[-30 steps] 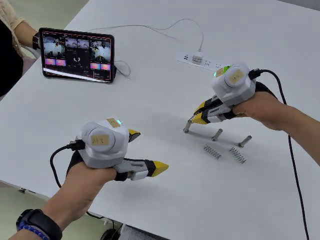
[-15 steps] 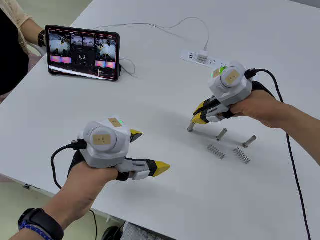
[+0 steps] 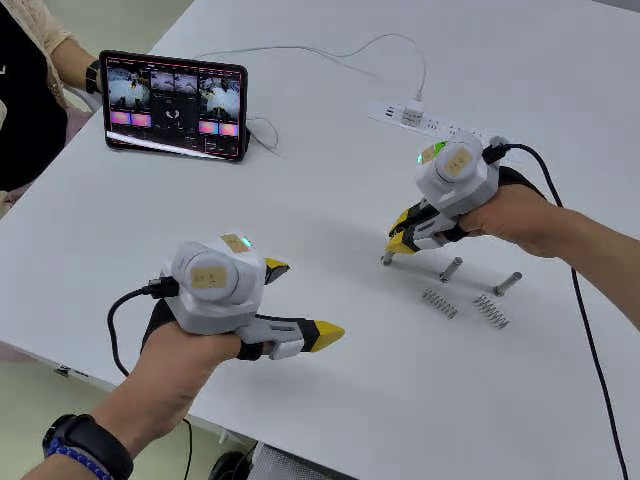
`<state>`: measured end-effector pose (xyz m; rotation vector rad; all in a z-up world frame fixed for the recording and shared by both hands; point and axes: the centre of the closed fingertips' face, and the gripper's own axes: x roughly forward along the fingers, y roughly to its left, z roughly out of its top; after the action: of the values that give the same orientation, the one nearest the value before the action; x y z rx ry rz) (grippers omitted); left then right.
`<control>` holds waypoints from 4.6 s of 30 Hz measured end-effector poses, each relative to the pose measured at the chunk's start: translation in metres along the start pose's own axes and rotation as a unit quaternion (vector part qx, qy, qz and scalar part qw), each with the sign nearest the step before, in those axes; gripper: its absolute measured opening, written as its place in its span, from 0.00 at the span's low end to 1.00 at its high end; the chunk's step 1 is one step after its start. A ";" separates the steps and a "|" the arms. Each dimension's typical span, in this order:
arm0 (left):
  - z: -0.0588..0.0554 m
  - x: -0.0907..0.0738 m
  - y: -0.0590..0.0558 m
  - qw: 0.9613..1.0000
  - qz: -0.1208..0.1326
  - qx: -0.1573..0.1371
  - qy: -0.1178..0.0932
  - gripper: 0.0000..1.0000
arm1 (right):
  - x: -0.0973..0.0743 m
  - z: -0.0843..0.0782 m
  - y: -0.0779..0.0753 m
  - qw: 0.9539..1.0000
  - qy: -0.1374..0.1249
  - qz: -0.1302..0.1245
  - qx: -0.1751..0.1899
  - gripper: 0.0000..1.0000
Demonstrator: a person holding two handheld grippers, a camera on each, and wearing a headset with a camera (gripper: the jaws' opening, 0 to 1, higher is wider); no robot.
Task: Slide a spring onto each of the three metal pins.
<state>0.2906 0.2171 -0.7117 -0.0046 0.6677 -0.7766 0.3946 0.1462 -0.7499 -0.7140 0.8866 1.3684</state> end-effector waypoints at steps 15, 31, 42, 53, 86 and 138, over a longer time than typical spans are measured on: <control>-0.001 -0.001 0.001 1.000 0.001 -0.003 0.000 0.70 | 0.016 -0.010 -0.001 0.999 0.024 0.002 -0.024 0.13; -0.002 -0.001 0.000 1.000 0.000 -0.007 0.001 0.70 | 0.027 -0.017 -0.001 0.999 0.035 0.006 -0.025 0.13; -0.001 -0.004 -0.001 1.000 0.000 -0.009 -0.002 0.70 | 0.029 -0.021 -0.004 0.999 0.044 0.000 -0.027 0.26; -0.002 -0.007 -0.003 1.000 0.001 -0.009 -0.004 0.70 | 0.017 -0.025 -0.008 0.999 0.040 -0.011 -0.006 0.38; 0.005 -0.017 -0.013 1.000 0.003 -0.006 -0.016 0.71 | -0.018 -0.021 0.007 0.992 -0.049 -0.057 0.099 0.52; 0.020 -0.005 -0.017 1.000 -0.010 0.011 -0.008 0.72 | -0.082 -0.050 0.059 0.932 -0.225 -0.128 0.256 0.73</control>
<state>0.2883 0.2037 -0.6894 0.0027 0.6437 -0.8033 0.3311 0.0672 -0.6999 -0.0943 0.7052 0.9489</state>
